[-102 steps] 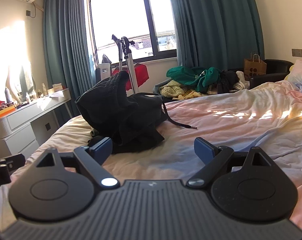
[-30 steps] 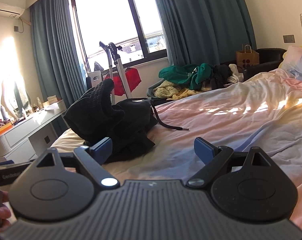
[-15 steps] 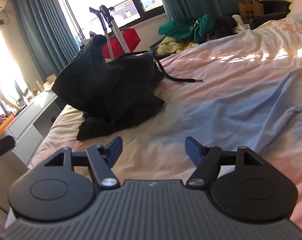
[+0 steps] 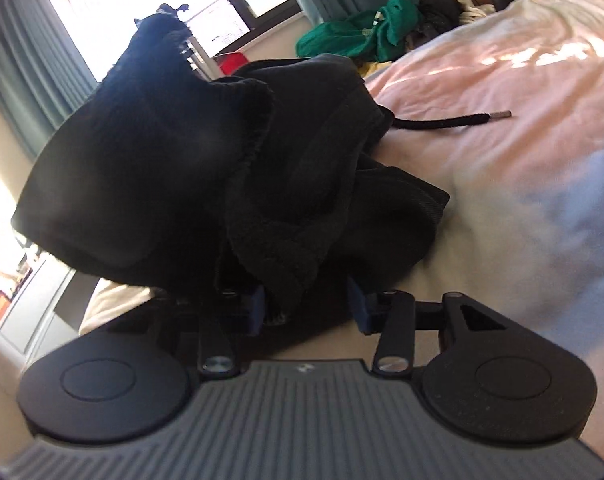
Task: Fold clothes
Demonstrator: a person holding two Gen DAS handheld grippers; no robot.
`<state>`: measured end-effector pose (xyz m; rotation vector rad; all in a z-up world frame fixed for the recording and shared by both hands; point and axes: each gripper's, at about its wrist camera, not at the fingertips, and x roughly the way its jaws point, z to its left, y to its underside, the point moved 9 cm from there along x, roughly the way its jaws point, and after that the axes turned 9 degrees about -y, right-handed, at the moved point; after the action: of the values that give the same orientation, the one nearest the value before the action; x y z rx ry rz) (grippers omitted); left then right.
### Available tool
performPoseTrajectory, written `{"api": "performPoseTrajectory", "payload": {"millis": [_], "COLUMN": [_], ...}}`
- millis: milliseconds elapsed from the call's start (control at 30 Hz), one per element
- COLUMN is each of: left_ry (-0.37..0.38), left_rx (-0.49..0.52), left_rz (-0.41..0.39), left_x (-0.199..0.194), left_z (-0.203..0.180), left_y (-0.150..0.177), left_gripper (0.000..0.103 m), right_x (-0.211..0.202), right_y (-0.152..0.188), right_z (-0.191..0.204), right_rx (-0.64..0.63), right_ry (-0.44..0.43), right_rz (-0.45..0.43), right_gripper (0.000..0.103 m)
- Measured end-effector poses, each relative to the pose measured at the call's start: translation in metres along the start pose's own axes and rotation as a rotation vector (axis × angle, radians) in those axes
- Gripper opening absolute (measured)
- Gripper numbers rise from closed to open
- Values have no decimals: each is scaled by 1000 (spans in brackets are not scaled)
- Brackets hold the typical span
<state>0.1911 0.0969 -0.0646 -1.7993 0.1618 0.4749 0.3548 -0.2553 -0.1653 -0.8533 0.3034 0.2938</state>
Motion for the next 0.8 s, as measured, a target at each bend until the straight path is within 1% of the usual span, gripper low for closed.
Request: {"api": "performPoseTrajectory", "payload": {"millis": [67, 100, 200, 233, 267, 300, 333, 400, 467, 533, 667, 800], "left_ry": [7, 10, 24, 27, 28, 28, 28, 36, 47, 53, 68, 107], "left_rx": [-19, -20, -17, -14, -11, -8, -6, -2, -3, -6, 7, 23], "left_rz": [12, 18, 32, 34, 36, 35, 32, 30, 35, 36, 12, -10], "left_x": [5, 8, 14, 15, 16, 17, 17, 17, 17, 14, 2, -18], "left_z": [3, 3, 2, 1, 0, -2, -3, -7, -10, -11, -18, -26], "left_y": [1, 2, 5, 6, 7, 7, 7, 7, 8, 8, 6, 4], "left_gripper": [103, 103, 103, 103, 103, 103, 103, 103, 103, 103, 103, 103], "right_x": [7, 12, 21, 20, 16, 8, 0, -21, -49, -80, -149, -218], "right_y": [-4, -6, -13, -15, -18, -21, -24, -32, -44, -58, -84, -93], "right_z": [-4, -4, -2, -1, 1, 4, 7, 13, 12, 8, 8, 13], "right_rx": [48, 56, 45, 50, 45, 22, 0, -54, -97, -135, -240, -307], "right_ry": [8, 16, 47, 52, 61, 74, 88, 105, 120, 119, 74, 24], "right_rz": [-39, -45, -50, -53, -59, -68, -78, -102, -130, -163, -211, -223], "right_gripper": [45, 45, 40, 37, 30, 29, 25, 21, 14, 13, 12, 12]}}
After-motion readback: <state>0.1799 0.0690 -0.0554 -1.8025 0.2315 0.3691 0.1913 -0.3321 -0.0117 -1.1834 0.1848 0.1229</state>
